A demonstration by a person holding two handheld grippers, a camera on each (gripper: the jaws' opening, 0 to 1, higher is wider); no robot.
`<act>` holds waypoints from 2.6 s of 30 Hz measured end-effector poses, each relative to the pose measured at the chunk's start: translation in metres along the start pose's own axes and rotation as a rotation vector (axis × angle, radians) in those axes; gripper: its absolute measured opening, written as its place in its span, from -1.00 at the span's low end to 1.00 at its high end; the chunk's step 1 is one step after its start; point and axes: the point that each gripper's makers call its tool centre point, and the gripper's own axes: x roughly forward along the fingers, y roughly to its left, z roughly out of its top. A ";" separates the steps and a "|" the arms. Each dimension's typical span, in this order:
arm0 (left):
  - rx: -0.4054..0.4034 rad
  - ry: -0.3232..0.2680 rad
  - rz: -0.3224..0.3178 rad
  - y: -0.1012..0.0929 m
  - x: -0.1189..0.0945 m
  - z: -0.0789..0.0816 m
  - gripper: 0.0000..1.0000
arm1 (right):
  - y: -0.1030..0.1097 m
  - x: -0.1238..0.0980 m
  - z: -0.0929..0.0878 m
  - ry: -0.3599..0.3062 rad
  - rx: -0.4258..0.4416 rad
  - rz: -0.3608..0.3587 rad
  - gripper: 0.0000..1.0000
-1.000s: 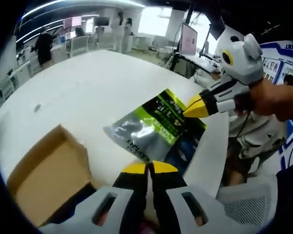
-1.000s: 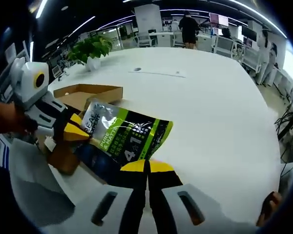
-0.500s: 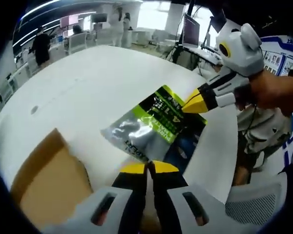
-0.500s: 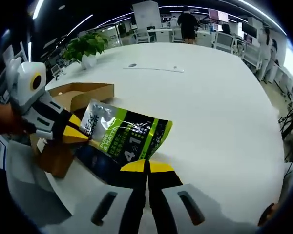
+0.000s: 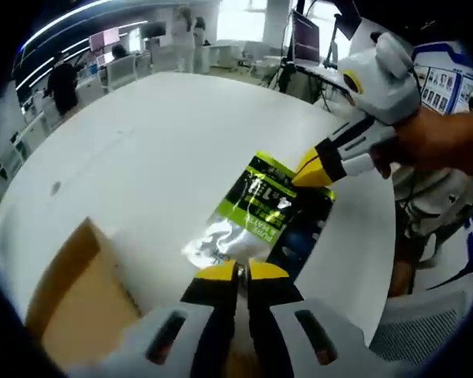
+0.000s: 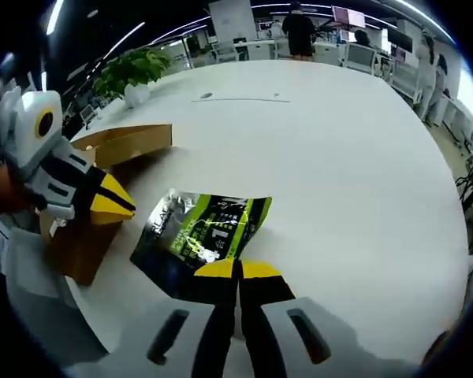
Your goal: Operate the shoe box by opening the lid, removing the specified soft item, and placing it in the target area until the item is outside and the box remains undamaged.
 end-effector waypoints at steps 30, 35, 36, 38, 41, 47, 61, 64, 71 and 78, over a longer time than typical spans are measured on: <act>-0.056 -0.091 -0.007 -0.010 -0.034 0.009 -0.85 | 0.011 -0.030 -0.004 -0.030 0.022 -0.035 -0.78; -0.058 -0.105 -0.006 -0.012 -0.044 0.008 -0.84 | 0.022 -0.038 -0.003 -0.040 0.020 -0.040 -0.79; -0.060 -0.109 -0.005 -0.013 -0.047 0.007 -0.84 | 0.024 -0.039 -0.003 -0.040 0.018 -0.041 -0.79; -0.060 -0.111 -0.003 -0.013 -0.052 0.005 -0.84 | 0.028 -0.041 -0.002 -0.043 0.012 -0.046 -0.78; -0.061 -0.113 0.002 -0.012 -0.058 0.000 -0.84 | 0.034 -0.044 -0.001 -0.047 0.010 -0.045 -0.79; -0.080 -0.116 0.018 -0.007 -0.075 -0.012 -0.83 | 0.051 -0.048 -0.001 -0.047 -0.002 -0.043 -0.79; -0.115 -0.132 0.049 0.013 -0.107 -0.039 -0.83 | 0.093 -0.047 0.012 -0.054 -0.034 -0.027 -0.80; -0.125 -0.131 0.056 0.018 -0.113 -0.048 -0.83 | 0.105 -0.044 0.015 -0.056 -0.043 -0.020 -0.81; -0.160 -0.133 0.077 0.033 -0.131 -0.068 -0.83 | 0.135 -0.035 0.022 -0.055 -0.066 0.011 -0.81; -0.185 -0.126 0.102 0.048 -0.147 -0.088 -0.83 | 0.161 -0.026 0.033 -0.059 -0.091 0.037 -0.81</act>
